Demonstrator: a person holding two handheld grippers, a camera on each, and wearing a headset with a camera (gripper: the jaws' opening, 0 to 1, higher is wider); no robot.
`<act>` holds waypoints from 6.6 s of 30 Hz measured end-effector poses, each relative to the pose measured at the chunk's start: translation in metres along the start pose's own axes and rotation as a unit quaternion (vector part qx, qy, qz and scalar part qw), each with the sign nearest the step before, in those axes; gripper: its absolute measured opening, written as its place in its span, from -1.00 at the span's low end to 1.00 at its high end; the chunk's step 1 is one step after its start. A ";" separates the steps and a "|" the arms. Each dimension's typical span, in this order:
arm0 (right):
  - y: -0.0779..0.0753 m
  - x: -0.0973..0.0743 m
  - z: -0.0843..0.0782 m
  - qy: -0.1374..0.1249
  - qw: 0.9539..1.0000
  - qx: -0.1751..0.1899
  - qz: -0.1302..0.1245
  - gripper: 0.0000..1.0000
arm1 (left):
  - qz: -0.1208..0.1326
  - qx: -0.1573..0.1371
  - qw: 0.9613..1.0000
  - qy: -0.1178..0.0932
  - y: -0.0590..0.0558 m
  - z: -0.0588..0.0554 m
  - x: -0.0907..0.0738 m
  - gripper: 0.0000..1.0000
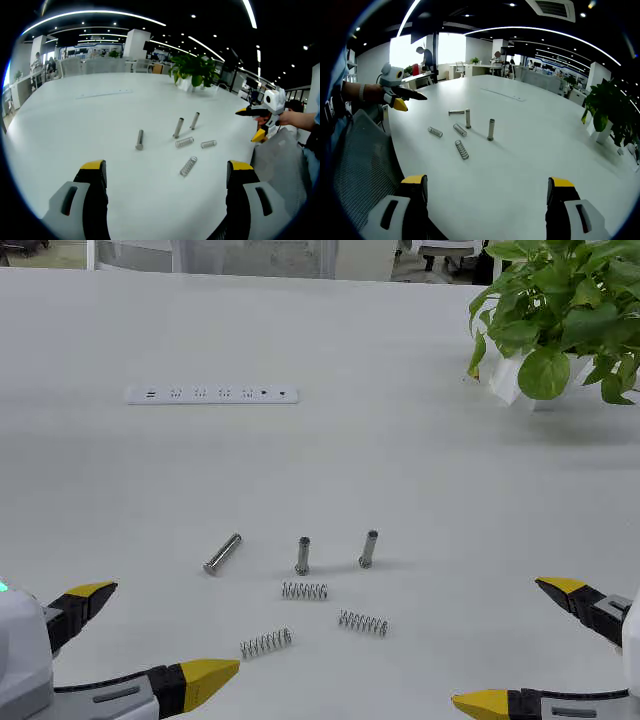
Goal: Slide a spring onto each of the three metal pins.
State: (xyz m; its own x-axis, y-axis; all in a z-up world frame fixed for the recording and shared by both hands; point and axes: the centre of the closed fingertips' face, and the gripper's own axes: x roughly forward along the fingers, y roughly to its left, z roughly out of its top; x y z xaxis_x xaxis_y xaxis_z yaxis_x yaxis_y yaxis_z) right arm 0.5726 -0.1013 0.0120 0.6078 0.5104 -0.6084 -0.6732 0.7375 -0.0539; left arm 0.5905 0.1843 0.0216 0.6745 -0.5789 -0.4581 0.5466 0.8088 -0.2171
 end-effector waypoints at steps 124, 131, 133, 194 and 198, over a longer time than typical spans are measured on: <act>0.008 0.000 -0.023 0.027 0.999 0.018 0.023 0.95 | -0.014 0.080 0.971 0.227 0.058 0.012 0.139 -0.76; 0.006 -0.002 -0.023 0.026 0.999 0.017 0.020 0.95 | -0.007 0.095 0.965 0.246 0.057 0.009 0.141 -0.83; 0.006 -0.002 -0.022 0.025 0.999 0.017 0.019 0.95 | -0.002 0.100 0.963 0.251 0.058 0.010 0.141 -0.84; 0.021 0.009 -0.013 0.020 0.999 0.003 0.039 0.94 | 0.005 0.074 0.978 0.193 0.041 0.031 0.112 -0.92; 0.022 0.010 -0.012 0.019 0.999 0.003 0.040 0.94 | 0.001 0.069 0.979 0.190 0.037 0.030 0.108 -0.92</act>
State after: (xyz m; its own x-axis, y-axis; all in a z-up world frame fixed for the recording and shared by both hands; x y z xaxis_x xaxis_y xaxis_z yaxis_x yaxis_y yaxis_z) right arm 0.5588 -0.0856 -0.0047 0.5362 0.5509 -0.6396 -0.7166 0.6975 0.0000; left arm 0.6989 0.1485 -0.0103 0.4561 -0.4751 -0.7525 0.6251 0.7729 -0.1090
